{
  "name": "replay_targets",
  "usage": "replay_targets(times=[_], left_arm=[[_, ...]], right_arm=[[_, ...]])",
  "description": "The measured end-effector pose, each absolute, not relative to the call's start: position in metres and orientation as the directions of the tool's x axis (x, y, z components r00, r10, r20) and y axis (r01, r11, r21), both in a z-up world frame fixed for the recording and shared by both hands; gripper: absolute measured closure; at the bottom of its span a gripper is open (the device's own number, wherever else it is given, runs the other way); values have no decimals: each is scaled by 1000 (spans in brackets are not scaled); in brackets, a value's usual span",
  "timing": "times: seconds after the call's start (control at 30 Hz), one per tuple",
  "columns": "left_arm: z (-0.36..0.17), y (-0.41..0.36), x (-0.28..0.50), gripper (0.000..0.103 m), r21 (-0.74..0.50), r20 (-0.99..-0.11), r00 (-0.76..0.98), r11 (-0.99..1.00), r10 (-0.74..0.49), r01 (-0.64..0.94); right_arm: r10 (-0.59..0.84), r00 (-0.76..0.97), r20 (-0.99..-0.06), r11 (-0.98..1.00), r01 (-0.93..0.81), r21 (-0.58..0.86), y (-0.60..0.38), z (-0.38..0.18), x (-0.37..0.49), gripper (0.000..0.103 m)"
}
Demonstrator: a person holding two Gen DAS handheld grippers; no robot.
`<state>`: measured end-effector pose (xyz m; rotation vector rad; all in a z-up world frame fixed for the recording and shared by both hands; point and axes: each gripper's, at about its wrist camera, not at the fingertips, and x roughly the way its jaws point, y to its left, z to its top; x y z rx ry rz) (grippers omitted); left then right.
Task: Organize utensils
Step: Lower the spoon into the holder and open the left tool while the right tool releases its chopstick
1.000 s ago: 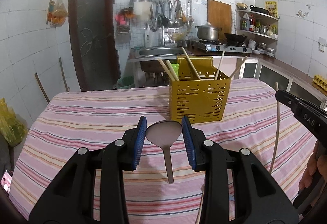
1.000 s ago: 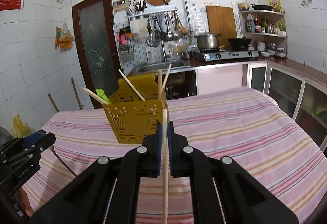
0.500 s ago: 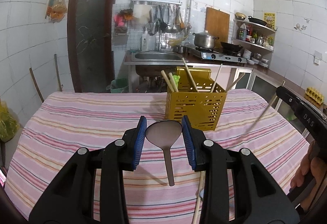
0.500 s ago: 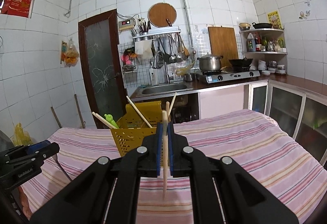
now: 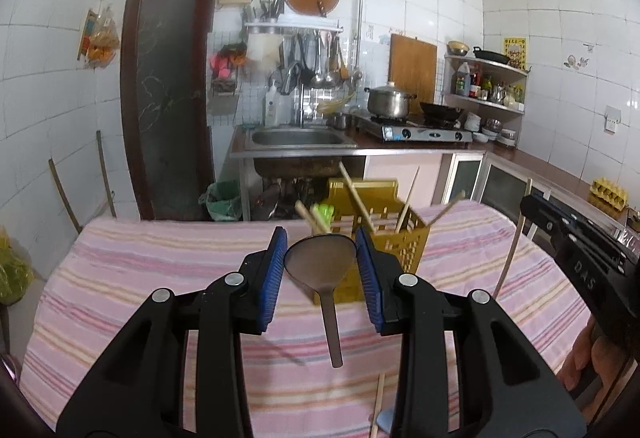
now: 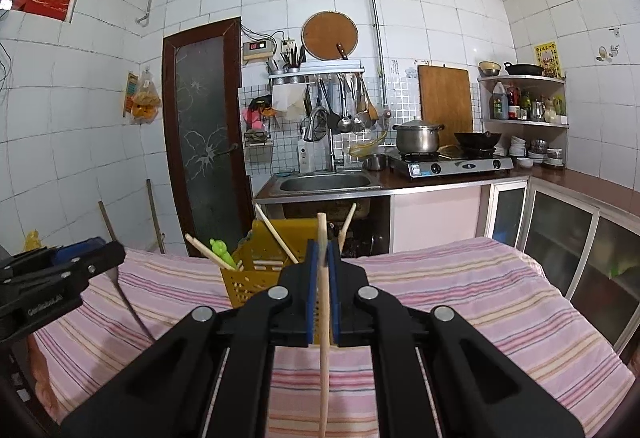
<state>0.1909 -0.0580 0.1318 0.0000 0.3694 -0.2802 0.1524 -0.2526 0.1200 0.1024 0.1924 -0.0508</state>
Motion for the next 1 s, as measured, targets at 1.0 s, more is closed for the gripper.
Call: replay_targets(times=[1.0], left_arm=[[121, -125, 378, 69, -16, -350, 913, 975, -211, 220]], right_arm=[[-26, 986, -164, 997, 38, 69, -266, 162, 307, 98]])
